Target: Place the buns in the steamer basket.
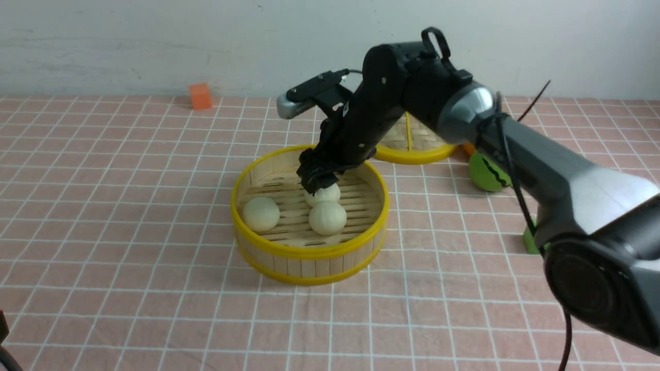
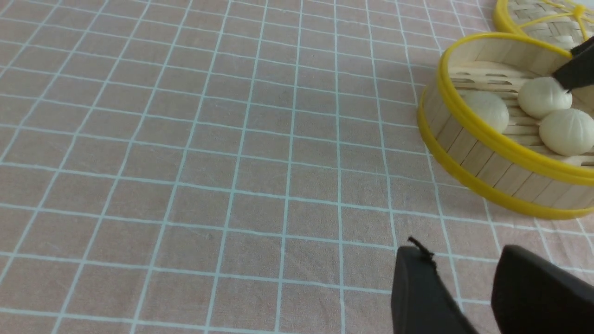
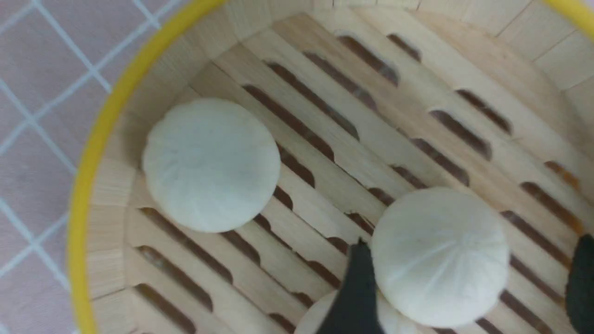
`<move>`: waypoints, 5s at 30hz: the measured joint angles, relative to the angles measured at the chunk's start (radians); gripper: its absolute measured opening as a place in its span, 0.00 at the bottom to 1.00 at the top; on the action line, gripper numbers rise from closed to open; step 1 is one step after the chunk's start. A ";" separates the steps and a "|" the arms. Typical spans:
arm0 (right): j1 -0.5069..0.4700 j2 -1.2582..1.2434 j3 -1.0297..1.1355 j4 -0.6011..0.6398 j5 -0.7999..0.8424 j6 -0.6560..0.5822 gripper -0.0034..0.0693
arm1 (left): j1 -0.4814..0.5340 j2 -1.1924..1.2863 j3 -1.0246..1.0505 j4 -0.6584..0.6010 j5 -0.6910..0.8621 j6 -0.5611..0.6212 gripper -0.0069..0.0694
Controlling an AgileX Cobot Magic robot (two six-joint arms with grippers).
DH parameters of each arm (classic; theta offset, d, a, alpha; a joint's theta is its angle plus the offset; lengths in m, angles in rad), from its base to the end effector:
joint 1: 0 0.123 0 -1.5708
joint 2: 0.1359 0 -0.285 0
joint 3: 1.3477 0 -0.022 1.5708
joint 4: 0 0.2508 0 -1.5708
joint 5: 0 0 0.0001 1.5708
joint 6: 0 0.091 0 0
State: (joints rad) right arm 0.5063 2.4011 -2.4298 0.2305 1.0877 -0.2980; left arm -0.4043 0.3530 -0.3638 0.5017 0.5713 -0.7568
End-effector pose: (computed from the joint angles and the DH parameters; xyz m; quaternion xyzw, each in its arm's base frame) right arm 0.4564 0.2741 0.2628 -0.3522 0.8816 0.1429 0.2797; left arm 0.0794 -0.0082 0.2678 -0.0385 0.8326 -0.0903 0.5451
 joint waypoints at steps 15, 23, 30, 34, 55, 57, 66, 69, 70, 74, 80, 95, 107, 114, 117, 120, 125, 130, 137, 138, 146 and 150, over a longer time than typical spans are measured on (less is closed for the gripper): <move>0.000 -0.793 0.099 -0.197 0.150 0.063 0.20 | 0.000 0.000 0.000 0.000 0.002 0.000 0.40; 0.000 -1.261 0.776 -0.276 -0.146 0.181 0.02 | 0.000 0.000 0.000 0.000 0.003 0.000 0.40; 0.000 -1.609 1.555 -0.314 -0.685 0.285 0.03 | 0.000 0.000 0.000 0.000 0.004 0.000 0.40; 0.000 -1.712 1.984 -0.316 -1.017 0.356 0.03 | 0.000 0.000 0.000 0.000 0.004 0.000 0.40; -0.260 -2.271 2.454 -0.243 -0.952 0.396 0.04 | 0.000 0.000 0.000 0.000 0.008 0.000 0.40; -0.344 -2.367 2.454 -0.244 -0.857 0.396 0.04 | 0.000 0.000 0.000 0.000 0.008 0.000 0.40; -0.513 -2.410 2.448 -0.206 -0.713 0.396 0.05 | 0.000 -0.002 0.000 0.000 0.009 0.000 0.40; -0.516 -2.410 2.447 -0.199 -0.708 0.396 0.05 | 0.000 -0.002 0.000 0.000 0.010 0.000 0.40; -0.516 -2.410 2.446 -0.199 -0.707 0.396 0.05 | 0.000 -0.002 0.000 0.000 0.010 0.000 0.40; -0.516 -2.410 2.446 -0.195 -0.707 0.396 0.06 | 0.000 -0.002 0.000 0.000 0.010 0.000 0.40; -0.516 -2.410 2.446 -0.195 -0.707 0.396 0.06 | 0.000 -0.002 0.000 0.000 0.010 0.000 0.40; -0.516 -2.411 2.446 -0.194 -0.706 0.396 0.08 | 0.193 -0.344 0.264 -0.215 -0.176 0.119 0.30; -0.516 -2.411 2.445 -0.192 -0.703 0.396 0.09 | 0.319 -0.363 0.394 -0.538 -0.168 0.587 0.07; -0.516 -2.411 2.445 -0.192 -0.702 0.396 0.11 | 0.320 -0.363 0.394 -0.540 -0.168 0.595 0.07; -0.516 -2.411 2.445 -0.192 -0.702 0.396 0.11 | 0.320 -0.363 0.394 -0.540 -0.168 0.595 0.07; -0.516 -2.411 2.445 -0.192 -0.702 0.396 0.12 | 0.320 -0.363 0.394 -0.540 -0.168 0.595 0.07; -0.516 -2.411 2.445 -0.192 -0.702 0.396 0.13 | 0.320 -0.363 0.394 -0.540 -0.168 0.595 0.07; -0.516 -2.411 2.445 -0.192 -0.702 0.396 0.14 | 0.320 -0.363 0.394 -0.540 -0.168 0.595 0.07; -0.516 -2.411 2.445 -0.192 -0.702 0.396 0.15 | 0.320 -0.363 0.394 -0.540 -0.168 0.595 0.07; -0.516 -2.411 2.445 -0.192 -0.702 0.396 0.15 | 0.320 -0.363 0.394 -0.540 -0.168 0.595 0.07; -0.516 -2.411 2.445 -0.192 -0.702 0.396 0.16 | 0.320 -0.363 0.394 -0.540 -0.168 0.595 0.07; -0.516 -2.411 2.445 -0.192 -0.702 0.396 0.16 | 0.320 -0.363 0.394 -0.540 -0.168 0.595 0.07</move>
State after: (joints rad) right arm -0.0092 -0.0100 0.0151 0.0390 0.3859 0.0975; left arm -0.0846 -0.0098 0.0305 -0.0384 0.4030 -0.1622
